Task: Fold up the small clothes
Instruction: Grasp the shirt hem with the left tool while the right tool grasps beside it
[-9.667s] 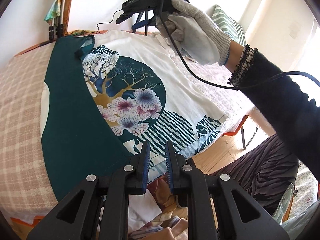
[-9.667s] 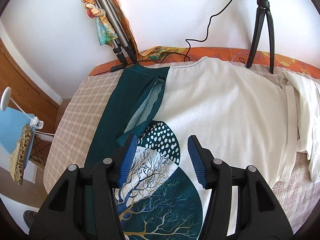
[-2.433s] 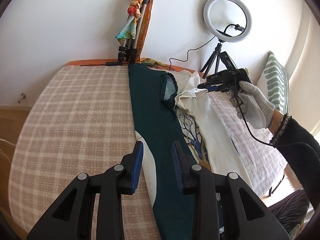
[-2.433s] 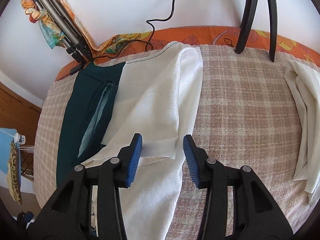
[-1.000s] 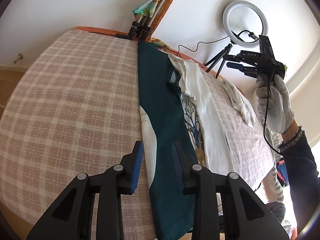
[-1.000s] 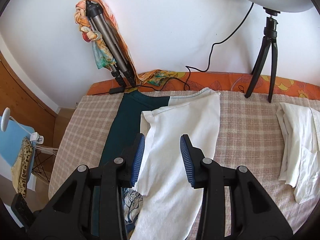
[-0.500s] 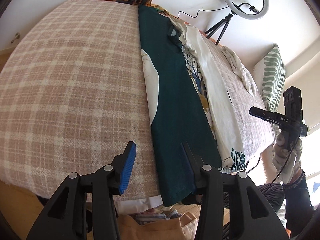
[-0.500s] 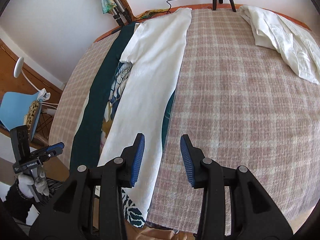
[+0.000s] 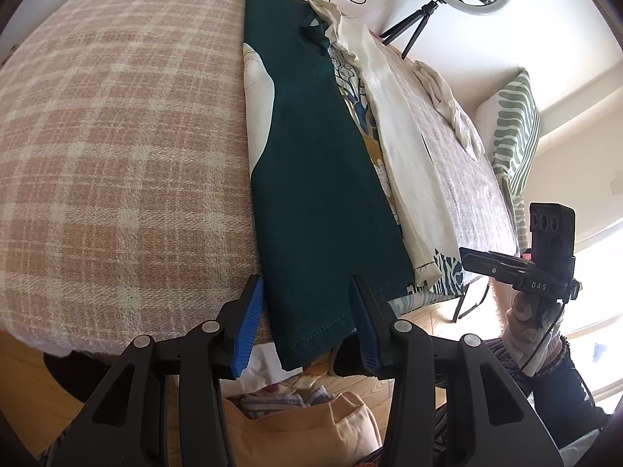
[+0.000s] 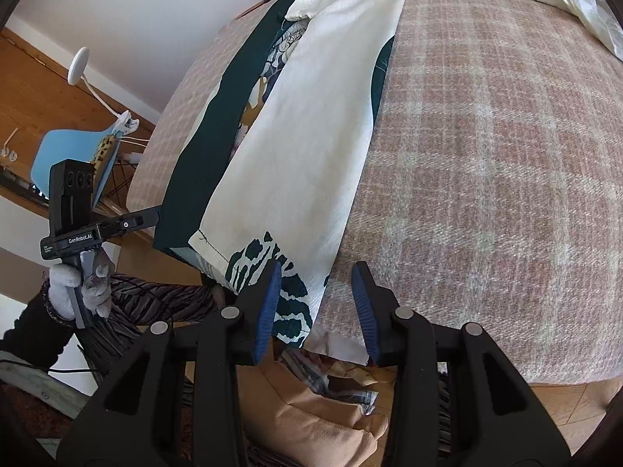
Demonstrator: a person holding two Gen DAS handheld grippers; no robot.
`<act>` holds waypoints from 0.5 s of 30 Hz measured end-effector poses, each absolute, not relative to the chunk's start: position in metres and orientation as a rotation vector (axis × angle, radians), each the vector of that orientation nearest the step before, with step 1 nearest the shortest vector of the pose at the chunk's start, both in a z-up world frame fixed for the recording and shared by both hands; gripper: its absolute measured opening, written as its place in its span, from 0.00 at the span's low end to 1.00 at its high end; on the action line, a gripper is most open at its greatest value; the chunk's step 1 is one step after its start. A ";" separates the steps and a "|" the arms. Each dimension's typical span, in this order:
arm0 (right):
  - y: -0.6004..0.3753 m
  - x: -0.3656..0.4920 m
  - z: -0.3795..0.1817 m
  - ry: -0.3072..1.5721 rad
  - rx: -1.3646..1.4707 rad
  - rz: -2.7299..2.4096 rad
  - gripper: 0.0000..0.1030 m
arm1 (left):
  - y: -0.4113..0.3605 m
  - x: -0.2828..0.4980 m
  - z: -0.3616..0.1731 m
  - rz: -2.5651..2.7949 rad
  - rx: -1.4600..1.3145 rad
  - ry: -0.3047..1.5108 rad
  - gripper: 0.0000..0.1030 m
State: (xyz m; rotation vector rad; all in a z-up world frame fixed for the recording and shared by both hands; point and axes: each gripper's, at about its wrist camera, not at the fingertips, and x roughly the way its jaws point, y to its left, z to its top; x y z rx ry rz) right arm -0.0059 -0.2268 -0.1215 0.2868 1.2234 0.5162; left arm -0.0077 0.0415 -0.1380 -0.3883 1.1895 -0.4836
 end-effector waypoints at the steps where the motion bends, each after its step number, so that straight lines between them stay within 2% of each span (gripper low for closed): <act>1: -0.225 -0.004 -0.123 1.231 0.309 0.533 0.39 | 0.042 -0.007 -0.138 -0.493 -0.399 1.193 0.42; 7: -0.216 -0.007 -0.123 1.222 0.290 0.562 0.39 | 0.038 -0.007 -0.141 -0.532 -0.432 1.197 0.37; 8: -0.216 -0.008 -0.122 1.220 0.285 0.561 0.38 | 0.037 -0.007 -0.142 -0.540 -0.435 1.203 0.27; 9: -0.215 -0.008 -0.122 1.217 0.284 0.560 0.38 | 0.037 -0.009 -0.143 -0.545 -0.438 1.209 0.22; 10: -0.215 -0.007 -0.124 1.228 0.292 0.569 0.28 | 0.036 -0.009 -0.145 -0.549 -0.440 1.211 0.16; 11: -0.214 -0.007 -0.128 1.248 0.303 0.576 0.08 | 0.035 -0.008 -0.145 -0.554 -0.443 1.207 0.13; 15: -0.215 -0.007 -0.128 1.252 0.350 0.598 0.07 | 0.034 -0.009 -0.142 -0.583 -0.483 1.191 0.10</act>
